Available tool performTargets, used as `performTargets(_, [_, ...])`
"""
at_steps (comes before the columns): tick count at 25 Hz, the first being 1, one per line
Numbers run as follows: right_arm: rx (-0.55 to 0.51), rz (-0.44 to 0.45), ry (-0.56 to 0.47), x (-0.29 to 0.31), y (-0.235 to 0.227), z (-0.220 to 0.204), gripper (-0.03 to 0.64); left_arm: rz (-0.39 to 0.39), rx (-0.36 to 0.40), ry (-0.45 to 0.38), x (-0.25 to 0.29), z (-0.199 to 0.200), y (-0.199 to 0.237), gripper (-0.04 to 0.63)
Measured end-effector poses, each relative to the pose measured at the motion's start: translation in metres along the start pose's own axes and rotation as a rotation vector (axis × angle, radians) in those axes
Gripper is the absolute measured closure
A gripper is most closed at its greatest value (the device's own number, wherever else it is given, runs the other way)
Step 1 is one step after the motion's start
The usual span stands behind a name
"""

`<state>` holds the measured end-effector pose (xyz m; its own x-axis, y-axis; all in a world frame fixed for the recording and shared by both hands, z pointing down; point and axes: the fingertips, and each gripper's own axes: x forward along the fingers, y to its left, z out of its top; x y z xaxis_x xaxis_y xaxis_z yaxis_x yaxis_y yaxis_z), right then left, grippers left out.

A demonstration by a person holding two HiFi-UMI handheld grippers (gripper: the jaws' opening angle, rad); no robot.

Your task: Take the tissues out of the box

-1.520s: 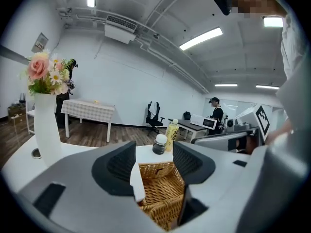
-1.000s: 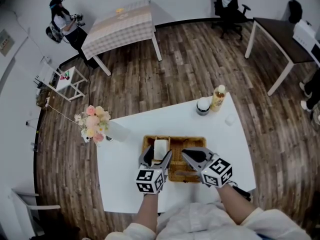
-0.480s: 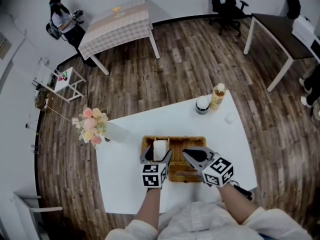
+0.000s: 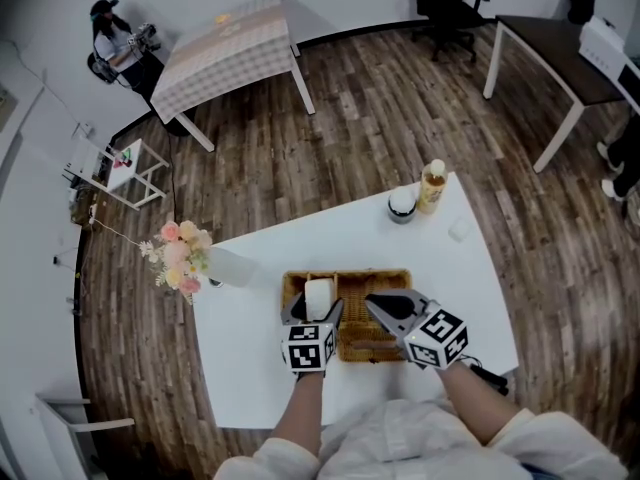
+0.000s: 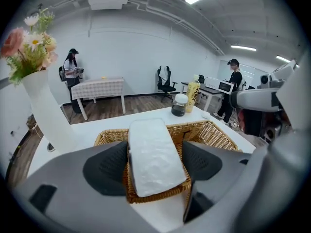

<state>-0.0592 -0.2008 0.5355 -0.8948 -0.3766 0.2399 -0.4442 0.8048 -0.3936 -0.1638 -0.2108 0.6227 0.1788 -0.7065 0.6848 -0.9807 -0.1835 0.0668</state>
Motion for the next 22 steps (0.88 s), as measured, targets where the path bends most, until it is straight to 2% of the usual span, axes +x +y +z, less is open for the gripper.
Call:
performTargets(7, [0.011,-0.011,0.028,0.003,-0.004,-0.012,0.583,0.028,-0.001,0.012,0.002,-0.003,0.003,0.308])
performTargets(10, [-0.004,-0.020,0.148,0.007,-0.006,-0.041,0.583,0.027,-0.006,0.017,0.002,-0.003,0.003,0.318])
performTargets(12, [-0.082,-0.004,0.288,0.009,0.001,-0.068,0.583,0.023,-0.012,0.019,0.001,-0.003,0.002,0.321])
performTargets(15, [-0.307,0.032,0.471,0.015,0.015,-0.094,0.581,0.017,-0.018,0.020,0.002,-0.003,0.003,0.322])
performTargets(17, [-0.423,0.062,0.537,0.020,0.024,-0.100,0.580,0.015,-0.020,0.020,0.002,-0.004,0.006,0.322])
performTargets(19, [-0.473,0.078,0.570,0.023,0.030,-0.103,0.564,0.009,-0.022,0.021,0.002,-0.004,0.006,0.322])
performTargets(22, [-0.516,0.075,0.628,0.022,0.030,-0.109,0.469,0.002,-0.023,0.023,0.002,-0.004,0.006,0.322])
